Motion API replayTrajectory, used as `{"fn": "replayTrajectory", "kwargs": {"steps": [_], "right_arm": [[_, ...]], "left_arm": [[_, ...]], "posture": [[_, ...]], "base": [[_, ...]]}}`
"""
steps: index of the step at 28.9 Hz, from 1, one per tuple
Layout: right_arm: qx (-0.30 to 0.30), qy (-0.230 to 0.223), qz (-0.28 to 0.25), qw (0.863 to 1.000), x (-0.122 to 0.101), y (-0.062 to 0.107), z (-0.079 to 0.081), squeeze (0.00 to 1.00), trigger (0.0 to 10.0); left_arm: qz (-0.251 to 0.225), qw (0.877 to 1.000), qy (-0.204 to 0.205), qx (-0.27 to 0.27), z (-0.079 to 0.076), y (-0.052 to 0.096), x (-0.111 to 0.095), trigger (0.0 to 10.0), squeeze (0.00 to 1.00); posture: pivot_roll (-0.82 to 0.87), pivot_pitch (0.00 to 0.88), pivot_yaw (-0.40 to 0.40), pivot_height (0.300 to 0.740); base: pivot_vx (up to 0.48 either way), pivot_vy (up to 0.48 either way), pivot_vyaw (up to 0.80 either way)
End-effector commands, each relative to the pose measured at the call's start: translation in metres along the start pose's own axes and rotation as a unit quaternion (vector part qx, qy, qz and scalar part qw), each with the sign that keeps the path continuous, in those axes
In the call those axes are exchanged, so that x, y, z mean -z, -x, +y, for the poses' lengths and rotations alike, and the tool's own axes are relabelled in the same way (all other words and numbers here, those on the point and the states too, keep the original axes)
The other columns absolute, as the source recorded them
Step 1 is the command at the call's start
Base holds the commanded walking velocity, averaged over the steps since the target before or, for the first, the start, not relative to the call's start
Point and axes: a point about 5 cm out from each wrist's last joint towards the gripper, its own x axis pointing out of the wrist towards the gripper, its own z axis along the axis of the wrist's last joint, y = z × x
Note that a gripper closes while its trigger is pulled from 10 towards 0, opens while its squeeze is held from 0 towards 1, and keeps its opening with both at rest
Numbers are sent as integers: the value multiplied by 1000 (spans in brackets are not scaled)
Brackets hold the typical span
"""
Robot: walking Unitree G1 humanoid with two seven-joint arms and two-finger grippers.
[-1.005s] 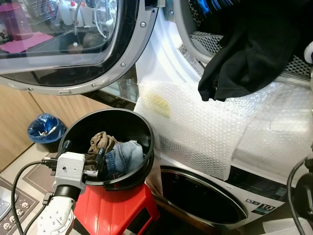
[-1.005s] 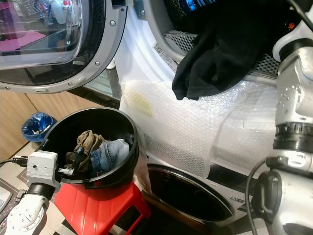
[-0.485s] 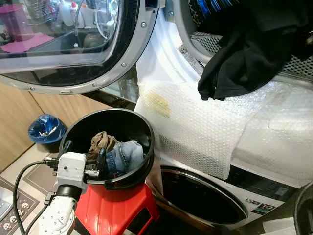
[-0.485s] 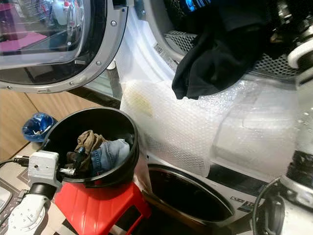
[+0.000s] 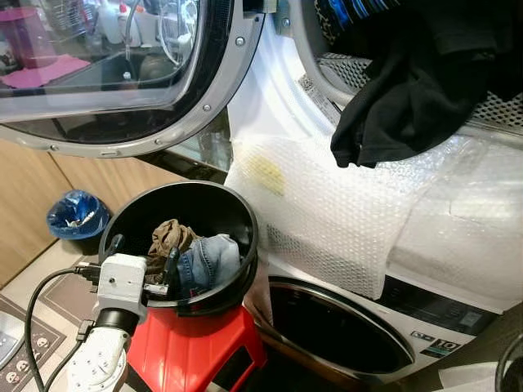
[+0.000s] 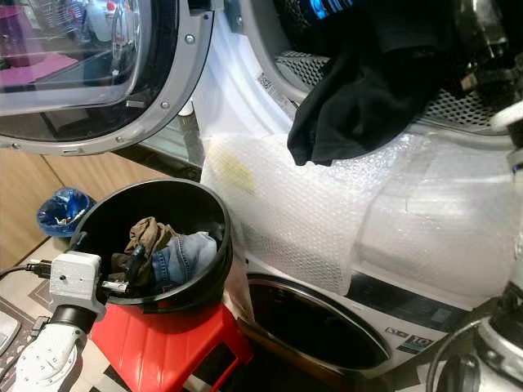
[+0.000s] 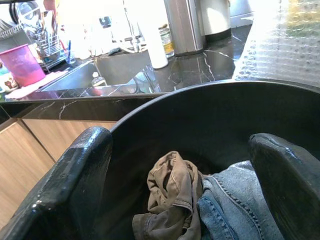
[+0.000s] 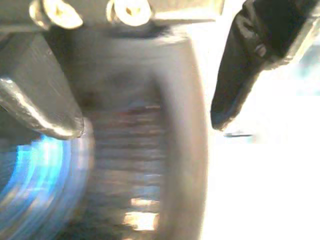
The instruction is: Clothes washing
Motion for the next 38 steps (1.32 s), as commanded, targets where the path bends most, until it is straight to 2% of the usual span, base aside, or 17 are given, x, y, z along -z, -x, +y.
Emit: {"fn": "replayTrajectory", "kwargs": {"steps": [1,2,6,8,12,19,21,25,28,31,38], "right_arm": [[-64,-8,6,998,-2,0,17,0,10000],[-92,-17,20,995,4,4,24,0,10000],[-106,-20,30,994,8,7,26,0,10000],[-116,-35,62,991,19,8,29,0,10000],[-109,-31,128,985,49,3,32,0,10000],[-119,-36,151,981,65,-8,33,0,10000],[-126,-18,184,975,77,-13,32,0,10000],[-132,-8,198,971,82,-18,29,0,10000],[-112,20,230,966,87,-31,16,0,10000],[-90,25,238,967,88,-39,5,0,10000],[3,60,283,957,93,-62,-29,0,10000]], "left_arm": [[11,1000,4,4,0,1,4,10000,0],[11,1000,5,6,-1,1,4,10000,0],[11,1000,6,8,-2,1,4,10000,0],[11,1000,7,12,-3,1,4,10000,0],[11,1000,7,15,-4,0,4,10000,0],[12,1000,8,18,-4,-1,3,10000,0],[12,1000,8,17,-4,-1,4,10000,0],[12,1000,7,17,-4,-1,4,10000,0],[12,1000,7,17,-3,-2,3,10000,0],[11,1000,6,19,-4,-3,3,10000,0],[12,1000,3,17,-2,-3,1,10000,0]], "posture": [[37,149,13,740],[37,149,13,740],[37,149,13,740],[35,147,14,740],[37,147,13,740],[44,143,13,740],[49,137,9,740],[49,136,10,740],[48,134,11,740],[50,133,11,740],[56,132,8,740]], "base": [[0,0,0],[0,0,0],[0,0,0],[0,0,0],[0,0,0],[0,0,0],[0,0,0],[0,0,0],[0,0,0],[0,0,0],[0,0,0]]}}
